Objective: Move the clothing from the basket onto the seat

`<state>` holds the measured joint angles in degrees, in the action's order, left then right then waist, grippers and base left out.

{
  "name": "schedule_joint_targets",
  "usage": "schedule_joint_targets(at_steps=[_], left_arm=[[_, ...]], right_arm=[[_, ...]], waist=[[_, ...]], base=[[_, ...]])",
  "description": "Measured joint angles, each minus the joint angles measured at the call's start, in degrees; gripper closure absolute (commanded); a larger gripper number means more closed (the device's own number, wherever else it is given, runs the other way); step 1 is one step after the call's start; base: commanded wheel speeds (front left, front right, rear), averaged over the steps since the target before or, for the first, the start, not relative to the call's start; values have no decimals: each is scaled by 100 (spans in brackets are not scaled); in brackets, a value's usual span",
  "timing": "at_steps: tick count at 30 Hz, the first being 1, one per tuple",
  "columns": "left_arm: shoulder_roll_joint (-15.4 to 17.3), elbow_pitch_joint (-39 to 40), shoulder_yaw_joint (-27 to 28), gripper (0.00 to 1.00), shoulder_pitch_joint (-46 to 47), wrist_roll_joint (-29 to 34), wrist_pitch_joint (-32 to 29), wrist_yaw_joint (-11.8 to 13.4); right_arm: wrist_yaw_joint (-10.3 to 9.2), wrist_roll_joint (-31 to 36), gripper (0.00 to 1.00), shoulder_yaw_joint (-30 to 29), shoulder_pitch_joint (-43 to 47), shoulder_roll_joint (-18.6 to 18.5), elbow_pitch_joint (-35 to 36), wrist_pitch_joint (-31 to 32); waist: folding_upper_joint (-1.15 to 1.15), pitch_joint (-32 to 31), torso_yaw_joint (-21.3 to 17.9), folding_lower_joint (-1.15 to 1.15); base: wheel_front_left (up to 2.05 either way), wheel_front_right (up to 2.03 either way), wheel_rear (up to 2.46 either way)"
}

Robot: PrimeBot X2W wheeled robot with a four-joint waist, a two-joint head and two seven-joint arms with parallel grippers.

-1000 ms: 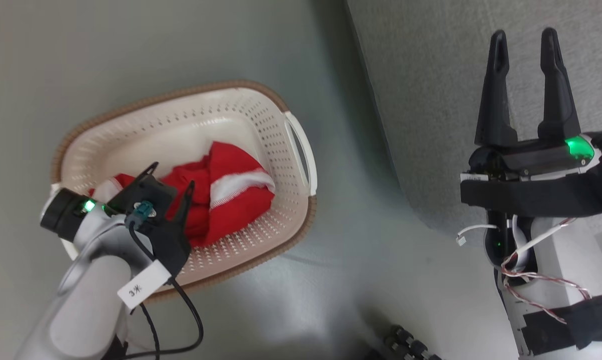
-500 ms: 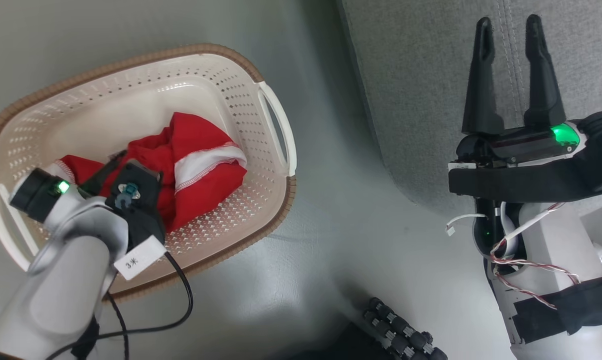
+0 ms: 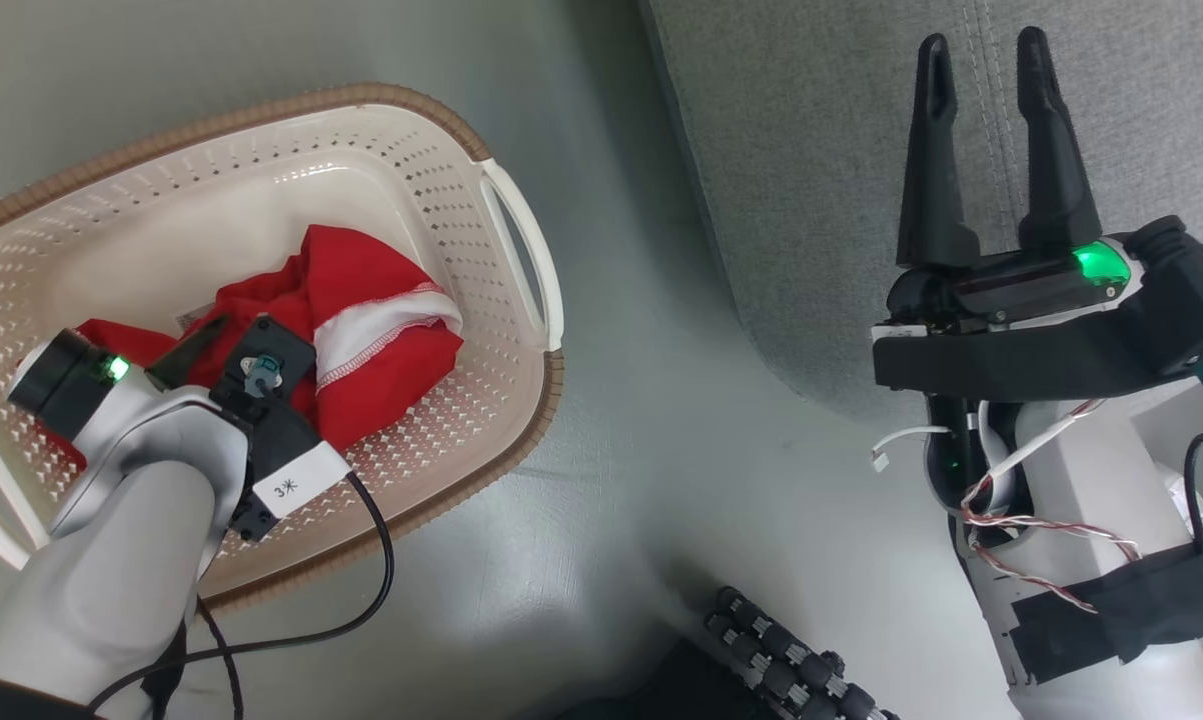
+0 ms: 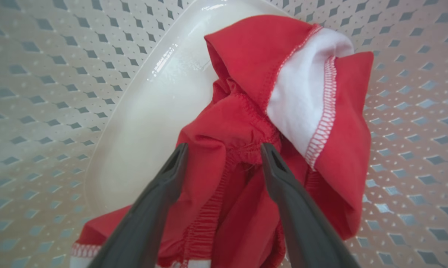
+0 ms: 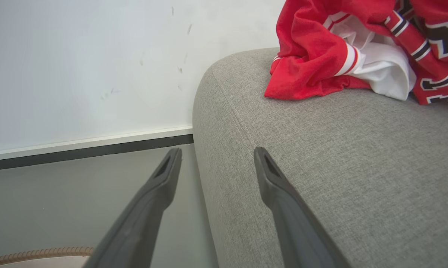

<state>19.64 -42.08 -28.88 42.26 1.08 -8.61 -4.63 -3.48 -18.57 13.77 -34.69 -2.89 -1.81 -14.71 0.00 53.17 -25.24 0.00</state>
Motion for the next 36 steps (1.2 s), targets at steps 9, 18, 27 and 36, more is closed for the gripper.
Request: schedule_joint_targets(at_steps=[9,18,27,36], left_arm=[[22,-366,-135,62,48,114,-293,1],[-98,-510,-165,100,129,192,-230,2],[-621,-378,18,100,99,-220,457,7],[-1145,-162,272,100,-38,-805,1158,1]], right_arm=[[-63,-253,0,280,-22,14,-23,-1],[-113,-266,0,268,-23,15,-118,0],[-132,-231,0,105,-21,15,-409,0],[-129,-42,0,-108,24,-43,-660,-1]], waist=[[0,13,-172,0],[0,-50,-237,0],[0,-373,-92,0],[0,-833,164,0]], base=[[0,0,0],[0,0,0],[0,0,0],[0,0,0]])
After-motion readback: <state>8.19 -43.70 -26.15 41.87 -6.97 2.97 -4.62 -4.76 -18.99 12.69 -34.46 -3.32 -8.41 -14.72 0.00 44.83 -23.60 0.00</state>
